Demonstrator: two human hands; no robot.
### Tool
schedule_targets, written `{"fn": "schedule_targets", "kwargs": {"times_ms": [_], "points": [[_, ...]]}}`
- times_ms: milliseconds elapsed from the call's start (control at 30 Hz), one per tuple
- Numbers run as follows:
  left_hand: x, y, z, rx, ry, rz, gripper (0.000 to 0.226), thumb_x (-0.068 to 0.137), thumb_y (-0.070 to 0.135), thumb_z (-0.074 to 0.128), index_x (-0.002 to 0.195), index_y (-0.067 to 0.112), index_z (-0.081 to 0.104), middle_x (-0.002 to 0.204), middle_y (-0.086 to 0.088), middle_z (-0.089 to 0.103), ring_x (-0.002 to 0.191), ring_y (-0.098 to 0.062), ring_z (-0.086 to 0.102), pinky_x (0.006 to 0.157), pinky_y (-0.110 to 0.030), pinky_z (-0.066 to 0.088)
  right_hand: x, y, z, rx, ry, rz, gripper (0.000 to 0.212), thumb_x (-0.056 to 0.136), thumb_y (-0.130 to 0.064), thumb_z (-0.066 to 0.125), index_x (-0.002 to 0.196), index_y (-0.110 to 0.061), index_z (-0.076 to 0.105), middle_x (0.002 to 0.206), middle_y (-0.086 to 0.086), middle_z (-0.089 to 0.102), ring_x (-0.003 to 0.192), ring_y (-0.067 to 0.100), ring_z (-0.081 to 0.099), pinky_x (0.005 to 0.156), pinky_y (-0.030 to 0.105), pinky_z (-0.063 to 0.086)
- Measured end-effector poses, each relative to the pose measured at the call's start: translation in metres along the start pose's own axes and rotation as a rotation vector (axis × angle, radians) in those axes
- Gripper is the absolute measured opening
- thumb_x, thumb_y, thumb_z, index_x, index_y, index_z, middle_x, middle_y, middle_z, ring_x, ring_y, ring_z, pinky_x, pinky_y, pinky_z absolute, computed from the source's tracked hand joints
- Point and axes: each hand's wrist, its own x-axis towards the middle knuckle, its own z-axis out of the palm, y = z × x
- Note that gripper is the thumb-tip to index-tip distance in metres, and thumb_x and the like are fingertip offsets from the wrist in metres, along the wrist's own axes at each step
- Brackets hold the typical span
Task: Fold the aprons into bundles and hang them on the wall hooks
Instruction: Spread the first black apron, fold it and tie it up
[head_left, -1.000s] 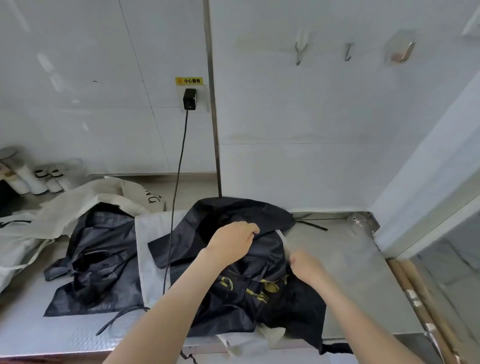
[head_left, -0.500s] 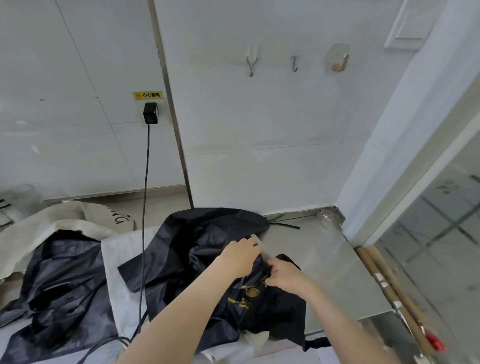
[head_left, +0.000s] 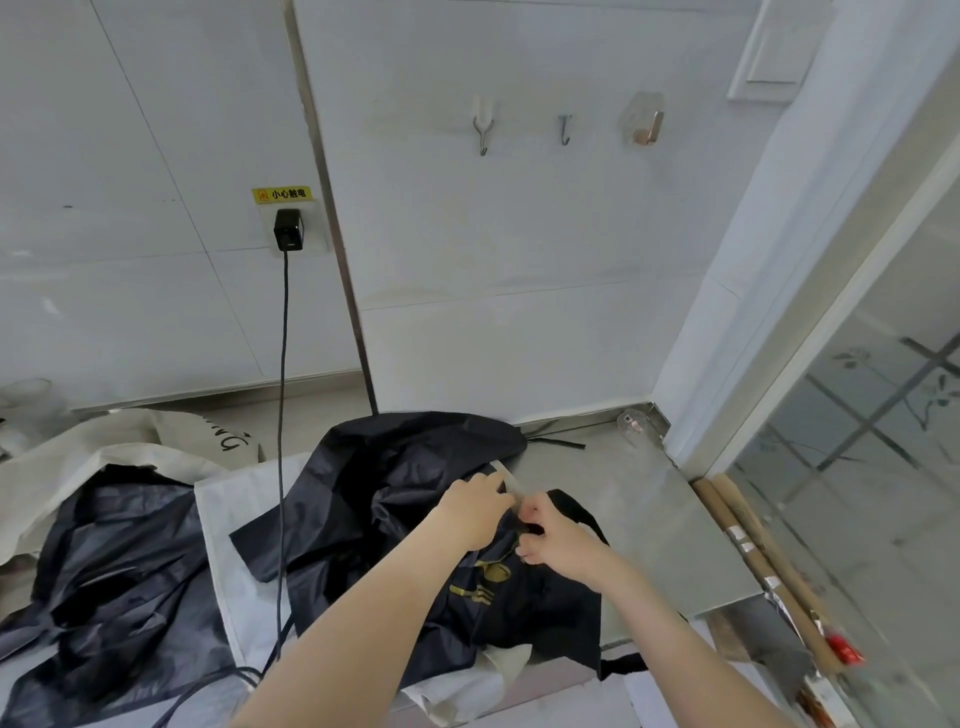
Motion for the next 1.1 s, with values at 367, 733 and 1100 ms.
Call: {"fn": "schedule_targets", "kwargs": {"times_ms": [367, 733, 1100], "points": [[-0.008, 0.025, 0.005, -0.014, -0.023, -0.080, 0.038, 0.094, 0.018, 0.050, 0.131, 0.014, 0.050, 0.153, -0.009, 0.015, 0.129, -0.028, 0.032, 0.097, -0.038, 0.038, -0.013, 0.010, 0.006, -0.117, 0.088, -0.177, 0.018, 0.092, -0.009, 0.053, 0.103, -0.023, 0.048, 0.092, 0.002, 0.057, 0.077, 0.007, 0.052, 0.071, 0.010, 0.044], [-0.032, 0.061, -0.125, -0.270, 0.466, -0.306, 0.035, 0.102, 0.026, 0.033, 0.085, 0.008, 0.057, 0.086, -0.009, 0.059, 0.087, -0.028, 0.056, 0.068, -0.031, 0.038, -0.102, 0.007, -0.053, 0.061, 0.117, -0.099, 0.026, 0.094, -0.041, 0.056, 0.090, -0.015, 0.056, 0.081, 0.003, 0.063, 0.064, 0.010, 0.060, 0.050, 0.021, 0.046], [-0.104, 0.074, -0.214, -0.984, 0.965, -0.584, 0.043, 0.097, 0.013, 0.039, 0.056, 0.014, 0.024, 0.054, -0.001, 0.024, 0.050, -0.013, 0.022, 0.049, -0.028, 0.015, -0.132, 0.027, -0.053, 0.209, -0.559, 0.279, 0.093, 0.059, -0.090, 0.047, 0.109, -0.012, 0.059, 0.098, 0.006, 0.060, 0.089, 0.020, 0.057, 0.081, 0.026, 0.046]]}}
